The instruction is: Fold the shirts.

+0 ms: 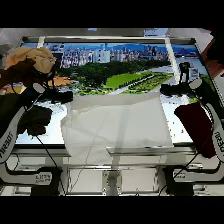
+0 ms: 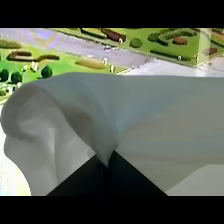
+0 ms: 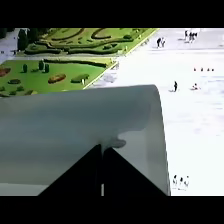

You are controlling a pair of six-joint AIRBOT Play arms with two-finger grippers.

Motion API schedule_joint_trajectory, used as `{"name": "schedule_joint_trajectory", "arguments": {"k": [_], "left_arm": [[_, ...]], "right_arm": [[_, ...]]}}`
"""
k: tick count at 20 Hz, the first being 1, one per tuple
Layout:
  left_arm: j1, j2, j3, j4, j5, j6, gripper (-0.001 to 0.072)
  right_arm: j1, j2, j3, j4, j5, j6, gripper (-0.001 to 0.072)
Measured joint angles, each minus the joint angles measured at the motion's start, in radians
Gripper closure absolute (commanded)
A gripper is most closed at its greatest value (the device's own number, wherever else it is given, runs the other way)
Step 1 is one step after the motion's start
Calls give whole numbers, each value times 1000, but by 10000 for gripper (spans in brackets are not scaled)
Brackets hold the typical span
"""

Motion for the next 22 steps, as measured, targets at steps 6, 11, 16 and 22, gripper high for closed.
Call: {"name": "schedule_joint_trajectory", "arguments": {"k": [6,11,16,22], "left_arm": [[0,-65,-1,48,-84,-1,694],[0,-77,-1,58,-100,-5,680],[0,-79,0,54,-87,-23,166],[8,-79,111,59,-105,-68,167]], "right_arm": [[0,-83,0,-6,33,18,686],[3,-101,0,-19,47,23,648],[3,-104,0,-42,60,26,434],[-17,-76,8,-73,98,47,433]]}}
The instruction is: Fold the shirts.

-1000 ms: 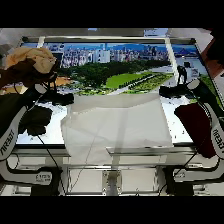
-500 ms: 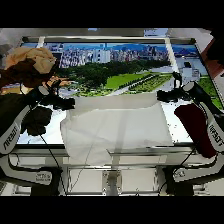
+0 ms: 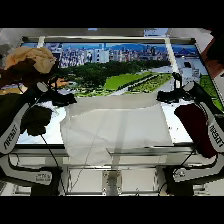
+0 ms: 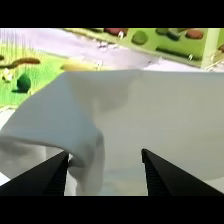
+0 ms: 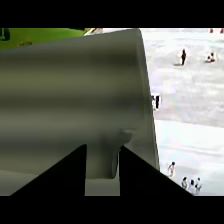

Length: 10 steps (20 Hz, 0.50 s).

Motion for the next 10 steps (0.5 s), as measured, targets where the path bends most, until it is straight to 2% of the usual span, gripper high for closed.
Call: {"name": "schedule_joint_trajectory", "arguments": {"k": [1,3,7,10], "left_arm": [[9,3,45,8,-28,-1,166],[33,16,132,22,-111,-5,166],[93,107,212,67,-308,-5,167],[121,240,138,90,-404,-4,167]], "right_arm": [[-16,15,7,-23,20,2,421],[-58,56,19,-64,84,4,240],[-185,155,31,-142,238,7,232],[-286,212,34,-169,351,6,232]]}}
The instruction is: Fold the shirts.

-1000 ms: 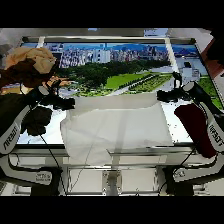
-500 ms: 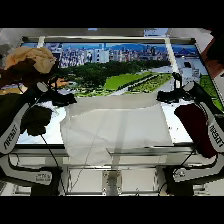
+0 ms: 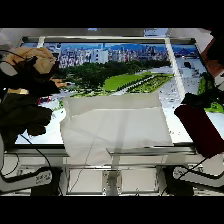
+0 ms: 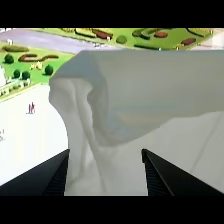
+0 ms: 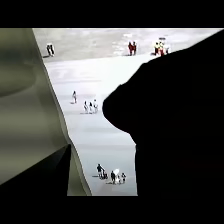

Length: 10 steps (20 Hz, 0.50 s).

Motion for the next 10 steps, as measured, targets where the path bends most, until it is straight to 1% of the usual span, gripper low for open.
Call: {"name": "schedule_joint_trajectory", "arguments": {"k": [2,4,6,9,10], "left_arm": [[8,127,-146,4,-23,-10,167],[11,268,-328,-1,-24,-42,167],[12,391,-493,-42,-25,-85,167],[11,496,-663,-124,-27,-131,173],[3,515,-702,-152,-37,-136,192]], "right_arm": [[-51,29,0,-5,51,-11,232],[-84,52,0,-2,81,-20,232],[-99,66,0,29,97,-29,232],[-111,76,0,108,101,-55,232],[-112,79,0,133,101,-64,232]]}}
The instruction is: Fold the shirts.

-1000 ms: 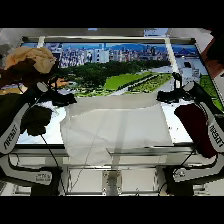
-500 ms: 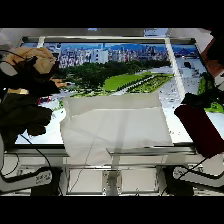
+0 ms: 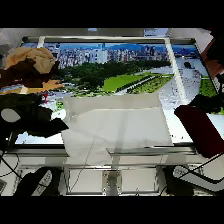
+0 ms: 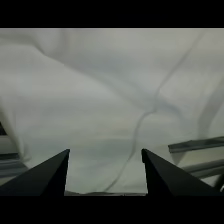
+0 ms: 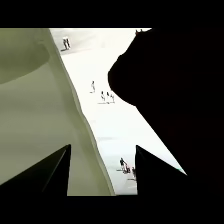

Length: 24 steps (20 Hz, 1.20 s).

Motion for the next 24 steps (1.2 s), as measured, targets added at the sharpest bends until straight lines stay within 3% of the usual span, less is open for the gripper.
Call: {"name": "schedule_joint_trajectory", "arguments": {"k": [1,4,7,12,17,24], "left_arm": [[-14,12,-31,-15,-13,-5,231],[-114,34,-101,-47,-45,-34,231],[-306,42,-134,-26,-52,-107,230],[-670,46,-149,150,-41,-399,229],[-885,46,-199,220,155,-705,230],[-943,46,-282,234,276,-867,230]], "right_arm": [[-1,1,0,18,2,-6,232],[-4,3,0,49,3,-20,232],[-4,3,0,84,13,-33,232],[-4,3,0,131,17,-45,232],[-4,3,0,163,16,-64,232],[-4,3,0,174,15,-89,232]]}}
